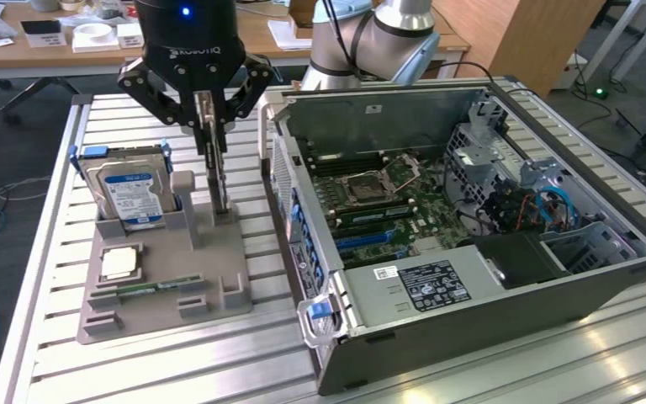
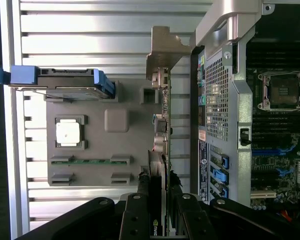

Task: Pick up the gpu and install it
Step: 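Pick up the gpu and move the gpu toward the slot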

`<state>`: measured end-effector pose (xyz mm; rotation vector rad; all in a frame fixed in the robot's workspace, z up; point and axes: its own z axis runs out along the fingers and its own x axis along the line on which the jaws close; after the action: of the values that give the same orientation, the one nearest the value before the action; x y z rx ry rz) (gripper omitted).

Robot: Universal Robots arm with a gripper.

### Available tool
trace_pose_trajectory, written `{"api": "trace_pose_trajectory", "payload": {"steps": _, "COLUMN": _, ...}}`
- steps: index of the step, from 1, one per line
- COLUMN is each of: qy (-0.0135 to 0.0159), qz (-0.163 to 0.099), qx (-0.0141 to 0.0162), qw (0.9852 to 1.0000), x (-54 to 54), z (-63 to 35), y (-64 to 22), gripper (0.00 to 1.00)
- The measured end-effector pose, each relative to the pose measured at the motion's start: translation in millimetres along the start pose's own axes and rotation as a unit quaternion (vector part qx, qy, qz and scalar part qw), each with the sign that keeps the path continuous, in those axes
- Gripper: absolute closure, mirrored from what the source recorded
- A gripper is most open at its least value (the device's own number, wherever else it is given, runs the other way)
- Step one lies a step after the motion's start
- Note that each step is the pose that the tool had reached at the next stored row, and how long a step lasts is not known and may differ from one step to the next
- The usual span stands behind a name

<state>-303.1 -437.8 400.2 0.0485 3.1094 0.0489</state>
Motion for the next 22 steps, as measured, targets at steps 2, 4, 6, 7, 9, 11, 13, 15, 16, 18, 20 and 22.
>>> {"api": "trace_pose_trajectory", "payload": {"steps": 2, "qy": 0.0, "qz": 0.0, "qx": 0.0001, "qw": 1.0, "x": -0.1, "z": -1.3, "y": 0.1, "gripper": 0.74}}
{"api": "trace_pose_trajectory", "payload": {"steps": 4, "qy": 0.0, "qz": 0.0, "qx": 0.0, "qw": 1.0, "x": -0.1, "z": -3.6, "y": 0.1, "gripper": 0.74}}
{"api": "trace_pose_trajectory", "payload": {"steps": 6, "qy": 0.0, "qz": 0.0, "qx": 0.0, "qw": 1.0, "x": -0.1, "z": -5.1, "y": 0.2, "gripper": 0.74}}
{"api": "trace_pose_trajectory", "payload": {"steps": 7, "qy": 0.0, "qz": 0.0, "qx": 0.0, "qw": 1.0, "x": -0.1, "z": -5.1, "y": 0.2, "gripper": 0.74}}
{"api": "trace_pose_trajectory", "payload": {"steps": 9, "qy": -0.0001, "qz": 0.0, "qx": 0.0, "qw": 1.0, "x": -0.2, "z": -5.1, "y": 0.1, "gripper": 0.74}}
{"api": "trace_pose_trajectory", "payload": {"steps": 11, "qy": 0.0, "qz": 0.0, "qx": 0.0, "qw": 1.0, "x": -0.2, "z": -5.2, "y": 0.2, "gripper": 0.74}}
{"api": "trace_pose_trajectory", "payload": {"steps": 13, "qy": 0.0, "qz": 0.0, "qx": 0.0001, "qw": 1.0, "x": -0.2, "z": -5.2, "y": 0.2, "gripper": 0.74}}
{"api": "trace_pose_trajectory", "payload": {"steps": 15, "qy": 0.0001, "qz": 0.0, "qx": 0.0001, "qw": 1.0, "x": -0.9, "z": -5.3, "y": 0.3, "gripper": 0.74}}
{"api": "trace_pose_trajectory", "payload": {"steps": 16, "qy": 0.0001, "qz": 0.0, "qx": 0.0001, "qw": 1.0, "x": -1.4, "z": -5.3, "y": 0.2, "gripper": 0.74}}
{"api": "trace_pose_trajectory", "payload": {"steps": 18, "qy": 0.0, "qz": 0.0, "qx": 0.0001, "qw": 1.0, "x": -3.3, "z": -5.1, "y": 0.3, "gripper": 0.74}}
{"api": "trace_pose_trajectory", "payload": {"steps": 20, "qy": 0.0, "qz": 0.0, "qx": 0.0001, "qw": 1.0, "x": -6.3, "z": -5.0, "y": 0.4, "gripper": 0.74}}
{"api": "trace_pose_trajectory", "payload": {"steps": 22, "qy": 0.0, "qz": 0.0, "qx": 0.0, "qw": 1.0, "x": -10.1, "z": -4.9, "y": 0.5, "gripper": 0.74}}
